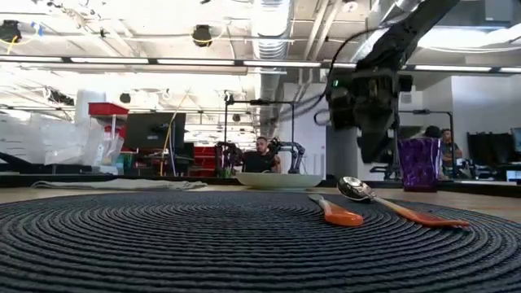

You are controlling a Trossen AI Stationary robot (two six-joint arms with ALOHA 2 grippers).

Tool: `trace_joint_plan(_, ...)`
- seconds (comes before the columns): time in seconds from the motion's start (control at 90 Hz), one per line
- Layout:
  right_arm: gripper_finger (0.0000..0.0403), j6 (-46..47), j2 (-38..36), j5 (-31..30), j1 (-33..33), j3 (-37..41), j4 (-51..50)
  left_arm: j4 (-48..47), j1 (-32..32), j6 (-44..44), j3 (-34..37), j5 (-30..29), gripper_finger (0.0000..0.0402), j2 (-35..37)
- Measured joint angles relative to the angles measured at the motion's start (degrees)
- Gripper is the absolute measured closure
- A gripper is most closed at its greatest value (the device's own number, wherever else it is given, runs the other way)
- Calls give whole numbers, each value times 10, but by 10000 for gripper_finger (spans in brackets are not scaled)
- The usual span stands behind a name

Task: Set table place
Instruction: Fold the gray table napkin

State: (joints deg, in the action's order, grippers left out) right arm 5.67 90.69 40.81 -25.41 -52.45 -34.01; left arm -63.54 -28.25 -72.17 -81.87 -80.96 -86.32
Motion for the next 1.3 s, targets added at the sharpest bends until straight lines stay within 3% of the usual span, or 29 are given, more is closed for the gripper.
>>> trace_joint_plan(0.067, 320, 7, -35, 0, 1, 0, 12, -46, -8, -73, 58, -3, 401, 42)
trace_joint_plan(0.189, 321, 51, -98, -2, -2, 0, 42, -48, -32, -190, 210, 15, 401, 124)
trace_joint_plan(0.322, 321, 89, -159, -4, -2, -1, 68, -20, -29, -192, 330, 48, 401, 201)
trace_joint_plan(0.456, 321, 116, -202, -3, 2, -17, 68, 30, 29, -55, 371, 131, 401, 237)
trace_joint_plan(0.633, 321, 111, -239, 0, 24, -64, 6, 216, 120, 346, 381, 230, 401, 259)
trace_joint_plan(0.689, 321, 93, -251, 1, 32, -79, -36, 275, 154, 425, 388, 268, 401, 259)
trace_joint_plan(0.822, 321, 36, -274, 1, 35, -108, -185, 340, 250, 515, 405, 382, 401, 259)
trace_joint_plan(0.989, 320, 3, -307, 17, 31, -131, -340, 350, 343, 699, 411, 635, 401, 259)
trace_joint_plan(1.3, 320, 3, -365, 20, 31, -137, -428, 360, 423, 822, 411, 757, 401, 211)
